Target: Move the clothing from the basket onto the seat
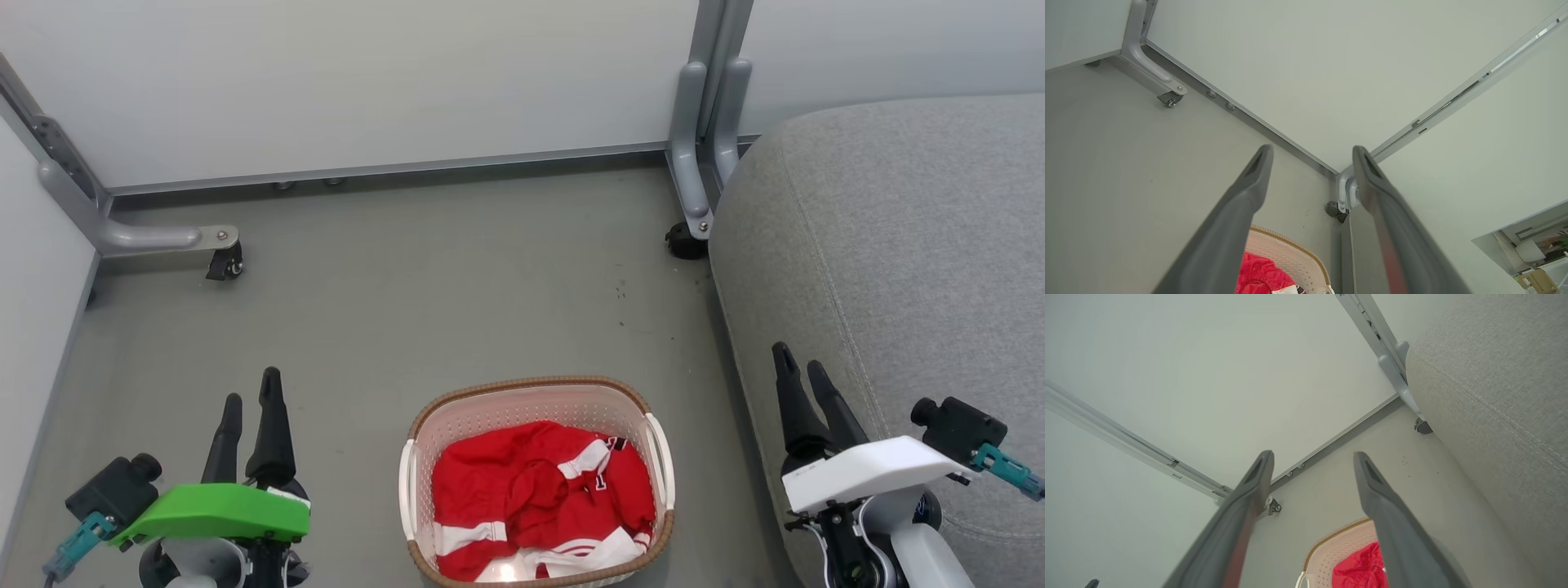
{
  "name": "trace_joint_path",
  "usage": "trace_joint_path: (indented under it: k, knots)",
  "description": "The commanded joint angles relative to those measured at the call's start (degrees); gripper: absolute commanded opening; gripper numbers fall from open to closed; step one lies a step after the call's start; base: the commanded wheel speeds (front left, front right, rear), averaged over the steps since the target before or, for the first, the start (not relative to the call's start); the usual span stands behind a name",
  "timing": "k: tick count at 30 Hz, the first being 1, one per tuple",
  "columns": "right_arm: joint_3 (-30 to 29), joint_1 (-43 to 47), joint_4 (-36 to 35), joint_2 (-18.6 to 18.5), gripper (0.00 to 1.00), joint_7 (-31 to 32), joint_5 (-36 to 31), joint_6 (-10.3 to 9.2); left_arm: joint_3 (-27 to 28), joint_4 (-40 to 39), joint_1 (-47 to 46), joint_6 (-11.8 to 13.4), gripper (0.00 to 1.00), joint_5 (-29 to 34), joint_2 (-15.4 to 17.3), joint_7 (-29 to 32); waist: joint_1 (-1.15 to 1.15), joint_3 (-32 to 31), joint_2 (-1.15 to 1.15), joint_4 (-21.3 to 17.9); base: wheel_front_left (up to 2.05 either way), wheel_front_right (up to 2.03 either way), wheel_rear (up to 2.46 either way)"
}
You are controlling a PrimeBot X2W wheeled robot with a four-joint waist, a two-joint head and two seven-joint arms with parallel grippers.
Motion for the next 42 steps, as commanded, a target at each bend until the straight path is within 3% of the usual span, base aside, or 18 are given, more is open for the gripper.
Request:
trace_joint_path:
  k: [1, 13, 42]
  knots:
    - [0.57, -0.72, -0.69, -0.41, 1.00, -0.63, -1.82, 0.03, -0.27, -0.62, -1.53, -0.01, 1.00, 1.91, 0.37, -0.62, 0.00, 0.00, 0.00, 0.03, 0.00, 0.00, 0.00]
    - [3.37, -0.30, -1.01, -1.20, 1.00, -2.55, -8.88, 0.03, -1.56, -1.05, -0.77, 0.21, 1.00, 9.98, 0.42, -2.49, 0.00, -0.44, 0.00, -0.10, 0.00, 0.00, 0.00]
    - [3.94, 0.18, -1.64, -1.25, 1.00, -6.51, -25.36, 0.04, -2.29, 0.04, -1.08, -0.69, 1.00, 27.40, 0.53, -6.45, 0.00, -0.76, 0.00, 0.62, 0.00, 0.00, 0.00]
